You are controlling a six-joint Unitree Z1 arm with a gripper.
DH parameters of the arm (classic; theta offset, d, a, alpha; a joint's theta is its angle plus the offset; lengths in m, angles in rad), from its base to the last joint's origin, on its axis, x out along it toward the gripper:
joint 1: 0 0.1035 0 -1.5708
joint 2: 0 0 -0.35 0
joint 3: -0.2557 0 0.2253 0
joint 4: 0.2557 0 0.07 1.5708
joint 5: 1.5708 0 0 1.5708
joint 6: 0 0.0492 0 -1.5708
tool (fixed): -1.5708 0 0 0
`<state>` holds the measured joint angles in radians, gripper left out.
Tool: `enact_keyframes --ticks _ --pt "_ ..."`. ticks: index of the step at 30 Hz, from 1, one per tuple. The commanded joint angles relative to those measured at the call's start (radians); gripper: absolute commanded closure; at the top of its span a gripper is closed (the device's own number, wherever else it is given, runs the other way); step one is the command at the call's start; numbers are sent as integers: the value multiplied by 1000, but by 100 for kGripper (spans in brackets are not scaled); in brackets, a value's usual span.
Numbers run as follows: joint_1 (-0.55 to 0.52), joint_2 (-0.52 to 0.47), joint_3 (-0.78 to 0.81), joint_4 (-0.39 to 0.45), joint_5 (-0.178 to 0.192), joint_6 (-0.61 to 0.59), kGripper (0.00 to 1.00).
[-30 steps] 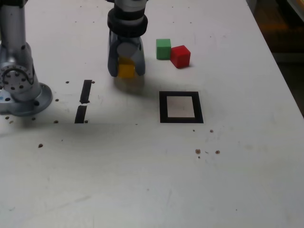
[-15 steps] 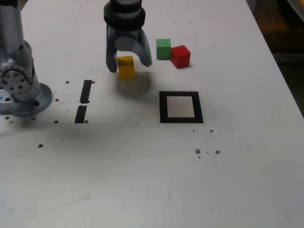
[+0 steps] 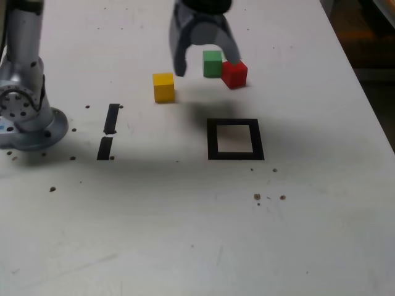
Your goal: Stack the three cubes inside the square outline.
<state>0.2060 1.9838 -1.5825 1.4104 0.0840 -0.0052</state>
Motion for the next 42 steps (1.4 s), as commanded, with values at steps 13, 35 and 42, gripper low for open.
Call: enact_keyframes --ticks 13,35,42 --pt "59 137 -271 -40 -15 -157 7" --pt "102 174 -133 -98 -41 -159 14" --pt "127 196 -117 -144 -40 -156 26"
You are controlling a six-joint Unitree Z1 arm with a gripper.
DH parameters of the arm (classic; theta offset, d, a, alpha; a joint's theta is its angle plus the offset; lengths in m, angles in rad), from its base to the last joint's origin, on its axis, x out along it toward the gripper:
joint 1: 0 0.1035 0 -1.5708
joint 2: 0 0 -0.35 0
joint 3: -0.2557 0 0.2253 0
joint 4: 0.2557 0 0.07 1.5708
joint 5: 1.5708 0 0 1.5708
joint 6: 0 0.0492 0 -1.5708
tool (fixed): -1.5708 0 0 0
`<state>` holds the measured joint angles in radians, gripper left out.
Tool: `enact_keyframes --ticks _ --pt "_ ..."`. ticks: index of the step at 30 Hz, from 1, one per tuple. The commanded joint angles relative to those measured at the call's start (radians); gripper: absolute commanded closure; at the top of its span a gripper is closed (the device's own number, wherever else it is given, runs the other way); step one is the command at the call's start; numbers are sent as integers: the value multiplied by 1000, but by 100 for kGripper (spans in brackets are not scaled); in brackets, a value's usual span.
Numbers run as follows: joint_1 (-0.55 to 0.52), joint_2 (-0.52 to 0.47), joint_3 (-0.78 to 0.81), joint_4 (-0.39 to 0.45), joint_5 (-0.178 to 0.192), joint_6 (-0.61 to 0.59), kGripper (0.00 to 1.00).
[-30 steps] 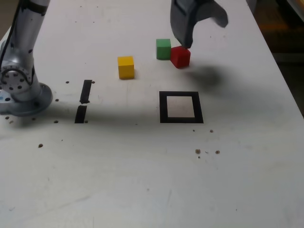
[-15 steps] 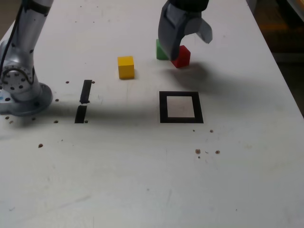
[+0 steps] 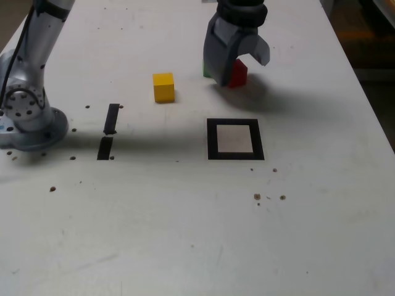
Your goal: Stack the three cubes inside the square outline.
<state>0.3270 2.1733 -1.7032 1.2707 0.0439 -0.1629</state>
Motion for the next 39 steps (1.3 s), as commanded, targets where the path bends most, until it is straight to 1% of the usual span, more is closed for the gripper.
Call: enact_keyframes --ticks 1,4,6,10,12,15,19,24,29,33,36,39 --pt "12 9 6 -9 -1 3 28" --pt "31 16 17 -23 -11 14 33" --pt "40 19 25 -32 -18 22 38" --pt "44 17 35 -47 -22 25 54" --pt "44 14 41 -58 -24 25 60" --pt "44 3 49 -70 -29 24 66" --pt "36 -24 56 -74 -30 20 72" --pt "-21 -91 46 -59 -19 9 74" --pt "-129 -192 84 -23 3 23 74" --pt "-252 -237 142 -15 -12 44 74" --pt "-349 -227 151 -12 -30 34 74" --pt "-419 -201 149 -15 -43 16 74"
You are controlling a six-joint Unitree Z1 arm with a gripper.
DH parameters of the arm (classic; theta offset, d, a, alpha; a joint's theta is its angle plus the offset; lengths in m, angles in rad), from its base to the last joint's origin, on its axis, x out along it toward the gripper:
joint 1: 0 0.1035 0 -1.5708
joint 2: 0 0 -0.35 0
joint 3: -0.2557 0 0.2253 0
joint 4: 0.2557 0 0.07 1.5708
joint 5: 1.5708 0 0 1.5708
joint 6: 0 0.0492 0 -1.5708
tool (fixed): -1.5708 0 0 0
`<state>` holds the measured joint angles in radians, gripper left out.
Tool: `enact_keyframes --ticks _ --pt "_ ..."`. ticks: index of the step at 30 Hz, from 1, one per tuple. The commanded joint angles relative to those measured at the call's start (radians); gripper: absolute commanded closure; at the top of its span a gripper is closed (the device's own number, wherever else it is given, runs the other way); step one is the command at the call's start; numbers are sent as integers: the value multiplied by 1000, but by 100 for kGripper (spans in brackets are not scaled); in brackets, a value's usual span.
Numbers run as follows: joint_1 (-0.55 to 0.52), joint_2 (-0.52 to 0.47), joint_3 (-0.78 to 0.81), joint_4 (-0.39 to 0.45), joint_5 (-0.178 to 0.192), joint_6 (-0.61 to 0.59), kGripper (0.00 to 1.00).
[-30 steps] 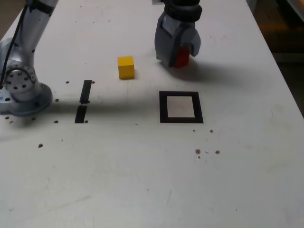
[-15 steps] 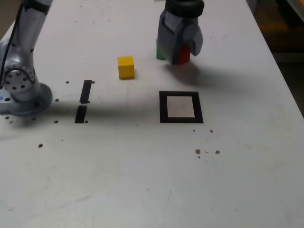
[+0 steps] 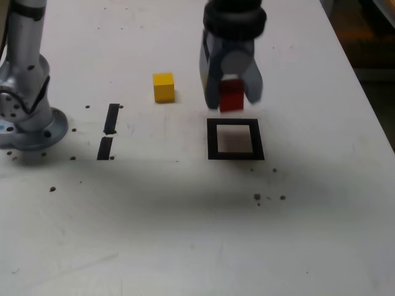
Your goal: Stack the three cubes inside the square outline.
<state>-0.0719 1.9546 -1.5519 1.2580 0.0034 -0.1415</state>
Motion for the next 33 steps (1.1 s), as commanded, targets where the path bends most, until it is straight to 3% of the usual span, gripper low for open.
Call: enact_keyframes --ticks 1,12,27,33 --pt "-40 32 -3 -7 -7 -12 74" --pt "-56 119 16 -62 -3 -20 74" --pt "-7 127 63 -114 17 -20 74" --pt "2 131 79 -119 16 -21 62"
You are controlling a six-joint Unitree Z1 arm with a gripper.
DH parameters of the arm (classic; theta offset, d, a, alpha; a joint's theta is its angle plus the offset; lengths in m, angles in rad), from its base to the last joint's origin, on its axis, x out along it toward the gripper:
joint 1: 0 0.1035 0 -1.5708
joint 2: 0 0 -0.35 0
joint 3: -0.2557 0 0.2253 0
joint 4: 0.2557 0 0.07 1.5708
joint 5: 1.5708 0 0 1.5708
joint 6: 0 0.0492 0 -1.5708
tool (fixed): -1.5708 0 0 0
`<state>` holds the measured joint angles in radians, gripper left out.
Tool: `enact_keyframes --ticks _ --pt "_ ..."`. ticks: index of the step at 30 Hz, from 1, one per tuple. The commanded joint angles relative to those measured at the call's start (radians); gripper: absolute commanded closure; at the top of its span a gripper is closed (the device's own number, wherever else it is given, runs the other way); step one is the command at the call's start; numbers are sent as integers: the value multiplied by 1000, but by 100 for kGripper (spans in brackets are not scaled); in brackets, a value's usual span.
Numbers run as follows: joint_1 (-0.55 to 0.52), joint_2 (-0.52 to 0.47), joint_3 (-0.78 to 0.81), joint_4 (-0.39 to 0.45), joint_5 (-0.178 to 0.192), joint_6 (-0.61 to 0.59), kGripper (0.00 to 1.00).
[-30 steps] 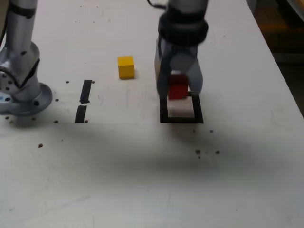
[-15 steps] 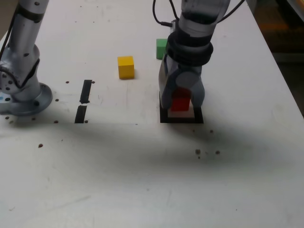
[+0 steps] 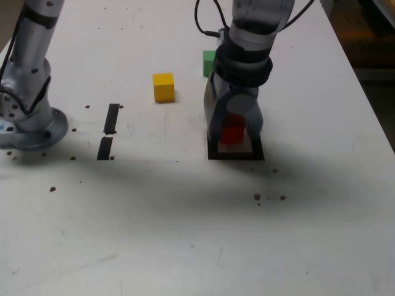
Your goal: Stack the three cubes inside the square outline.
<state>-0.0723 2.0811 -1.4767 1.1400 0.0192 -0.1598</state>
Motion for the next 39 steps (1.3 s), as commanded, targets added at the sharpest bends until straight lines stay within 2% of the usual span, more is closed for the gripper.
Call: enact_keyframes --ticks 1,8,10,12,15,19,22,25,28,31,35,39 --pt "3 5 6 -2 -1 -2 58" --pt "3 2 10 -10 -11 0 15" --pt "3 -5 3 -9 -19 1 6" --pt "3 -15 -7 -4 -27 2 1" --pt "3 -41 -33 34 -30 2 0" --pt "9 -108 -68 156 -19 3 0" --pt "25 -184 -61 236 9 4 0" --pt "50 -273 -14 261 45 15 0" --pt "96 -369 69 257 74 52 0" --pt "162 -420 151 247 82 113 0" --pt "272 -421 240 187 80 207 0" --pt "354 -390 306 70 81 281 1"
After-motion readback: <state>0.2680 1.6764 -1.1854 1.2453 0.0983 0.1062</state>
